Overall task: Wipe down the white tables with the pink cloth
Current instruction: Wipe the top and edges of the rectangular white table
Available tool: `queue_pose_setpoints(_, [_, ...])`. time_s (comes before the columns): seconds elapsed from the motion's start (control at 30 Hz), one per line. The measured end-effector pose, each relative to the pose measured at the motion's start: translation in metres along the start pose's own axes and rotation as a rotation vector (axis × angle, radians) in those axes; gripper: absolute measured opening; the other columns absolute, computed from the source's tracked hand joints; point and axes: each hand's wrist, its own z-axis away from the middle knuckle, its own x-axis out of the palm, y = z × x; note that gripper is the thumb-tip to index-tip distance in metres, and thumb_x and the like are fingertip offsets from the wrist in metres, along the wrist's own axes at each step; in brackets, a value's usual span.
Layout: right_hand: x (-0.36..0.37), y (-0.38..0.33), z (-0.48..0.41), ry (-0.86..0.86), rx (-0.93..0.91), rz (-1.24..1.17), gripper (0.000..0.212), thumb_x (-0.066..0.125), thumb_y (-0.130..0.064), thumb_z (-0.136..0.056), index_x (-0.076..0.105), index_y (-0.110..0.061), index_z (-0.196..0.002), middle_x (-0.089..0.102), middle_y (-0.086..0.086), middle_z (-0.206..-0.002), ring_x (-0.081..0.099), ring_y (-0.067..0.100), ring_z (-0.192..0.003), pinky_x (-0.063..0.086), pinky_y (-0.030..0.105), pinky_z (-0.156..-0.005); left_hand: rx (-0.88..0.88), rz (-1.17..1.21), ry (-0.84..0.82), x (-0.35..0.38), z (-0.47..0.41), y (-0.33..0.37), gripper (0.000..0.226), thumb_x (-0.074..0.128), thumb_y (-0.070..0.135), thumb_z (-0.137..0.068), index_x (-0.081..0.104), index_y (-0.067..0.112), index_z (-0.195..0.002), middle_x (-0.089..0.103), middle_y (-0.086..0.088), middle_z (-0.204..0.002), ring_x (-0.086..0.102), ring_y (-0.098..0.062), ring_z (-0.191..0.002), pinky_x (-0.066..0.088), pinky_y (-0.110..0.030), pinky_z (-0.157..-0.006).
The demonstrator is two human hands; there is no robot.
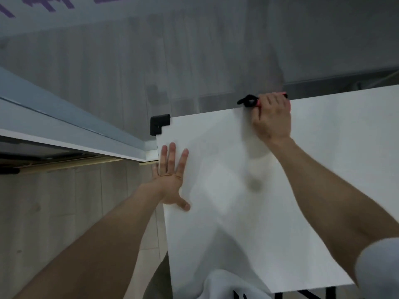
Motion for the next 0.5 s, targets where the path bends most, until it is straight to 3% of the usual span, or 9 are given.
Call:
queue_pose_setpoints(0.1, [0.01, -0.052, 0.006, -0.002, 0.172, 0.009, 0.028, 0.054, -0.021, -0.098, 0.071, 0.0, -0.107, 0.07, 0.024, -0.112, 0.061, 0.041, -0.116, 0.035, 0.053, -0.122, -0.009, -0.008, -0.018, -0.004, 0.0, 0.004, 0.18, 0.1, 0.066, -0.061, -0.056, 0.041, -0.147, -0.073, 0.001, -0.144, -0.071, -0.026, -0.132, -0.013, -0.075, -0.127])
queue_pose_setpoints(0.2, [0.029, -0.17, 0.025, -0.199, -0.079, -0.128, 0.026, 0.054, -0.025, -0.101, 0.071, -0.007, -0.11, 0.071, 0.016, -0.114, 0.06, 0.035, -0.115, 0.035, 0.046, -0.119, -0.029, -0.024, -0.027, -0.005, 0.003, 0.007, 0.181, 0.099, 0.07, -0.06, -0.059, 0.039, -0.144, -0.075, -0.001, -0.142, -0.07, -0.029, -0.133, -0.011, -0.075, -0.128])
queue_pose_setpoints(0.27, [0.031, -0.205, 0.026, -0.309, -0.155, -0.155, 0.031, 0.047, -0.031, -0.103, 0.071, -0.013, -0.111, 0.072, 0.009, -0.117, 0.059, 0.029, -0.115, 0.034, 0.041, -0.116, -0.053, -0.018, -0.026, -0.005, 0.004, 0.007, 0.181, 0.097, 0.073, -0.059, -0.059, 0.036, -0.143, -0.075, -0.003, -0.142, -0.069, -0.031, -0.133, -0.011, -0.074, -0.128])
queue_pose_setpoints(0.4, [0.021, -0.123, 0.009, -0.217, -0.251, -0.076, 0.035, 0.045, -0.033, -0.103, 0.076, -0.018, -0.111, 0.074, 0.006, -0.108, 0.063, 0.031, -0.107, 0.04, 0.042, -0.104, -0.009, 0.017, -0.026, -0.003, 0.005, 0.004, 0.18, 0.1, 0.066, -0.062, -0.057, 0.041, -0.146, -0.074, 0.001, -0.143, -0.07, -0.027, -0.133, -0.012, -0.075, -0.127])
queue_pose_setpoints(0.5, [-0.002, -0.025, -0.005, -0.114, 0.0, 0.038, 0.034, 0.047, -0.028, -0.098, 0.072, -0.004, -0.096, 0.073, 0.019, -0.098, 0.063, 0.038, -0.101, 0.043, 0.047, -0.103, 0.013, 0.035, -0.033, -0.002, 0.004, 0.004, 0.178, 0.101, 0.061, -0.066, -0.056, 0.041, -0.147, -0.073, 0.002, -0.144, -0.07, -0.027, -0.133, -0.012, -0.074, -0.127])
